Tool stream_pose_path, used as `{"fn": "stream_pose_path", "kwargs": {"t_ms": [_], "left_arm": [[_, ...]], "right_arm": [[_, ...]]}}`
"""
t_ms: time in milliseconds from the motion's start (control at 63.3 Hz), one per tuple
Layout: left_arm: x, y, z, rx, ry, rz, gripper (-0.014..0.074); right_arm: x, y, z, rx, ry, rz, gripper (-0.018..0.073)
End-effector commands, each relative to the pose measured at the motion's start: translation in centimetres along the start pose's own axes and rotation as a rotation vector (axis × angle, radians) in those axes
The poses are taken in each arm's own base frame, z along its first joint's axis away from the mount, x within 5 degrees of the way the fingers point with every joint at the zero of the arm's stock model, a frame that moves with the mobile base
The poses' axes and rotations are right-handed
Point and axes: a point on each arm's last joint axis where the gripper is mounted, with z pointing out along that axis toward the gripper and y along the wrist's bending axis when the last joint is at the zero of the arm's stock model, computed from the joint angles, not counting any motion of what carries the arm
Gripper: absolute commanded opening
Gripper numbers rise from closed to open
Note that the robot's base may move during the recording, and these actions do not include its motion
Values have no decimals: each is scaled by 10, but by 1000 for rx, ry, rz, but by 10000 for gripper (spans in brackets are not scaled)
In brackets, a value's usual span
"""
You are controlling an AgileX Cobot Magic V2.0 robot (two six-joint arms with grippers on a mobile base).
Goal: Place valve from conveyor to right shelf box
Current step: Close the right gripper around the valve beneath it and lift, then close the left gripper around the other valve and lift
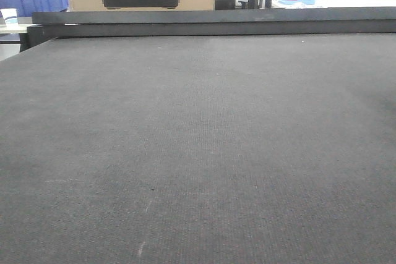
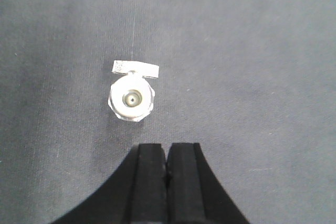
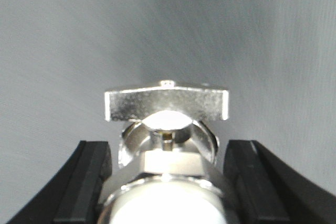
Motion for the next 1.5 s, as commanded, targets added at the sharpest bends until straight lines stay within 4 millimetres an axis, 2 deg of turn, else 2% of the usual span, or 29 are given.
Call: {"fn": "stream_pose_path", "kwargs": {"t_ms": [0, 63, 126, 158, 364, 443, 522, 996, 1249, 1486], "left_arm": [[-14, 0, 10, -16, 61, -1, -111], [-22, 3, 21, -42, 94, 9, -103], [-27, 5, 32, -65, 121, 20, -57], [-29, 6, 37, -77, 132, 25, -17], [-34, 7, 66, -83, 205, 32, 378], [-34, 8, 76, -80, 235, 64, 476], [-35, 8, 85, -79, 256, 76, 535], [-36, 12, 142, -72, 366, 146, 550], [-35, 12, 145, -70, 368, 145, 547], [-25, 12, 153, -62, 394, 138, 547]], "right_arm": [[-2, 8, -23, -8, -85, -29, -167], [-1, 12, -30, -8, -112, -42, -167], [0, 13, -33, -8, -123, -46, -167], [1, 13, -33, -8, -122, -46, -167], [-1, 13, -34, -6, -137, -46, -167], [-2, 13, -33, -4, -146, -45, -167], [-2, 13, -33, -4, -150, -45, -167], [-2, 13, -33, -4, -150, -45, -167], [-3, 13, -33, -3, -155, -45, -167], [-3, 13, -33, -3, -159, -45, -167]]}}
